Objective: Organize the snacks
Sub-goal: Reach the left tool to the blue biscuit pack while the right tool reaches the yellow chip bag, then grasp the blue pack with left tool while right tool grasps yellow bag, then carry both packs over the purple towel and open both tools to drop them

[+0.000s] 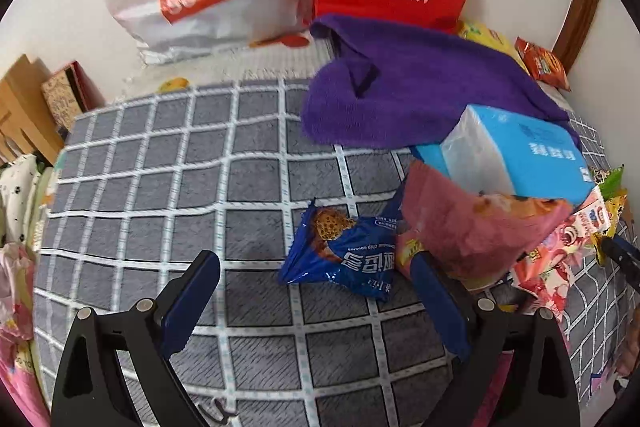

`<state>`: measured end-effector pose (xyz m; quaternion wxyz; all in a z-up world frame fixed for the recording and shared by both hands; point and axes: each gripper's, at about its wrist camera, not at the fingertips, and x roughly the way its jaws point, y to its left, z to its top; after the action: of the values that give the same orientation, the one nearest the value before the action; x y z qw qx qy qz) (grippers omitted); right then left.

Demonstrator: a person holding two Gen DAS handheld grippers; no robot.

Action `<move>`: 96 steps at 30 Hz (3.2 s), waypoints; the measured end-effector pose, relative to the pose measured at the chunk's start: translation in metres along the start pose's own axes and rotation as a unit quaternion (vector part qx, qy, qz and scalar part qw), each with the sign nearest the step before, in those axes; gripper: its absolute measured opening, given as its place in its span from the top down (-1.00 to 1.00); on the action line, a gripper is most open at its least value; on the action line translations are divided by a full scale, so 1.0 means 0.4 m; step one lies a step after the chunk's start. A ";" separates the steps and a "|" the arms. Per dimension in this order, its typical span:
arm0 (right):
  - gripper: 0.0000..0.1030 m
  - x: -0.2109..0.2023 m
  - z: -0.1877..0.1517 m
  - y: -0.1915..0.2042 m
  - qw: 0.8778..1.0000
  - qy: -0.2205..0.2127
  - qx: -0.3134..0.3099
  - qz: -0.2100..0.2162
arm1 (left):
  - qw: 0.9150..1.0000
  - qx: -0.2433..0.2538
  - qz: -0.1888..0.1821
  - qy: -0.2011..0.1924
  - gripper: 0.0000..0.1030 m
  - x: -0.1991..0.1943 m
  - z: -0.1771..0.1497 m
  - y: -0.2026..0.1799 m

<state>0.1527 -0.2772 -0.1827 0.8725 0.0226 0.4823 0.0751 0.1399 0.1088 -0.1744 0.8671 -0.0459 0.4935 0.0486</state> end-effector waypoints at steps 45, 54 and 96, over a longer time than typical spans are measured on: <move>0.07 -0.246 0.018 0.159 0.990 -0.080 -0.101 0.061 | 0.998 0.011 -0.041 -0.054 0.10 -0.239 -0.042 -0.082; 0.07 -0.246 0.116 0.225 0.989 -0.088 -0.102 0.061 | 0.994 0.049 -0.064 -0.076 0.10 -0.291 0.022 -0.181; 0.07 0.103 0.588 0.254 0.992 -0.071 -0.082 0.062 | 0.993 0.029 -0.061 -0.097 0.10 -0.038 0.491 -0.190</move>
<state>0.3618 -0.1627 -0.0802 0.8969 -0.0138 0.4094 0.1664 0.3092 0.0578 -0.0590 0.9130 -0.0462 0.4050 -0.0144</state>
